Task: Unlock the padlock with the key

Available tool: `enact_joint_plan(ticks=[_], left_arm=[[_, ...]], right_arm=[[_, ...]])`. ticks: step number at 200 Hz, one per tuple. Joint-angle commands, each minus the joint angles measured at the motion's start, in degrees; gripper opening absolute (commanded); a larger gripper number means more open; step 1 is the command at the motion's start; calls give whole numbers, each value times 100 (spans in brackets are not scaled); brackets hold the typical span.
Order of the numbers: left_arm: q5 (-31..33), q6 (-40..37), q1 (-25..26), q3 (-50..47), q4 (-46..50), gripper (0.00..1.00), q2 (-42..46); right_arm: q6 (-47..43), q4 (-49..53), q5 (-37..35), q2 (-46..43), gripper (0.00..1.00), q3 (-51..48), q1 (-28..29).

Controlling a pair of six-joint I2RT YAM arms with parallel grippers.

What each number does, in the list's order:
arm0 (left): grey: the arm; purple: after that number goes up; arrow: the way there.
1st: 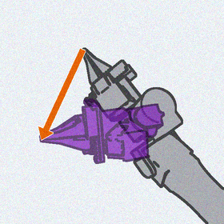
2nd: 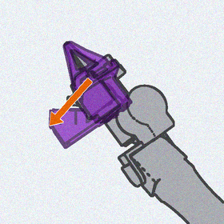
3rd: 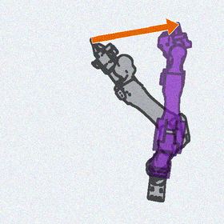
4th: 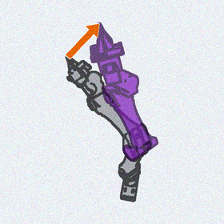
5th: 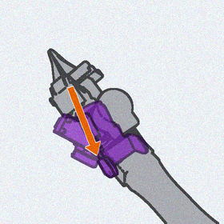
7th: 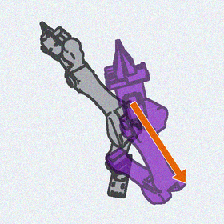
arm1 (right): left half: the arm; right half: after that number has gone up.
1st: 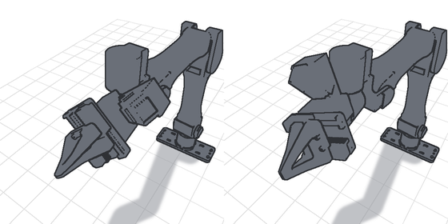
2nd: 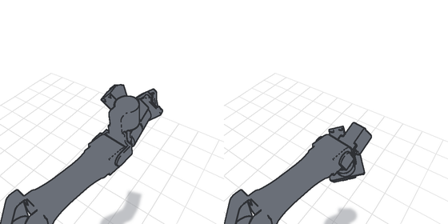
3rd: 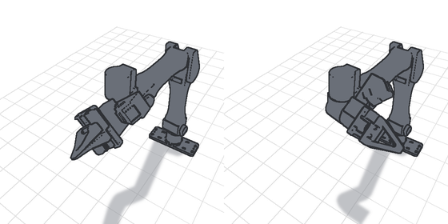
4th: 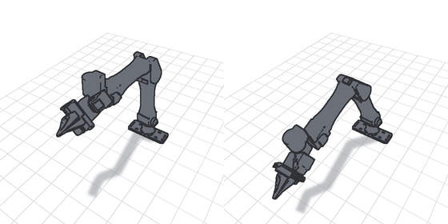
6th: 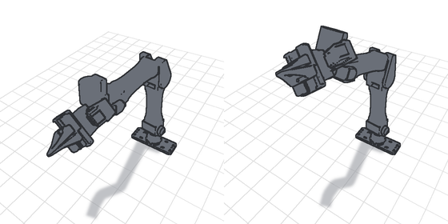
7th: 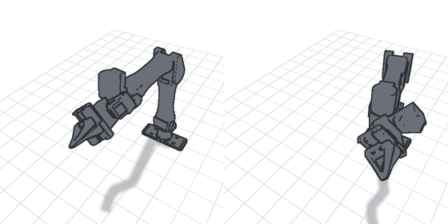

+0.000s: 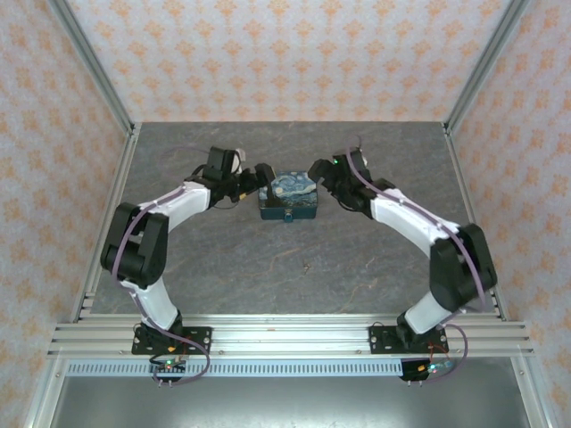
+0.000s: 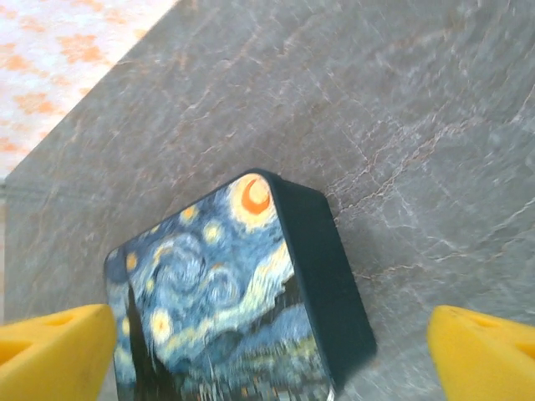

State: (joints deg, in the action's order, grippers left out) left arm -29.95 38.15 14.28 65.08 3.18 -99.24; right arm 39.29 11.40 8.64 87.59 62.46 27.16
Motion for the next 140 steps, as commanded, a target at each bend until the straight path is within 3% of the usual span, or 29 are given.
enact_joint_plan(ticks=[1, 22, 45, 87, 140], left_arm=[[626, 95, -151, -94, 358, 100, 629], [822, 164, -221, -171, 901, 100, 914], [622, 392, -320, -513, 1037, 100, 1159], [259, 880, -410, -1502, 568, 100, 1934], [-213, 1489, -416, -2114, -24, 100, 2339]], right_arm=[[-614, 443, 568, -459, 85, -582, 11], [-756, 777, 874, -669, 74, -956, 174], [-976, 1219, 746, -681, 69, -1182, 756], [-1127, 1736, 253, -306, 65, -1218, 1706], [-1203, 1800, 122, 316, 60, -955, 2127]])
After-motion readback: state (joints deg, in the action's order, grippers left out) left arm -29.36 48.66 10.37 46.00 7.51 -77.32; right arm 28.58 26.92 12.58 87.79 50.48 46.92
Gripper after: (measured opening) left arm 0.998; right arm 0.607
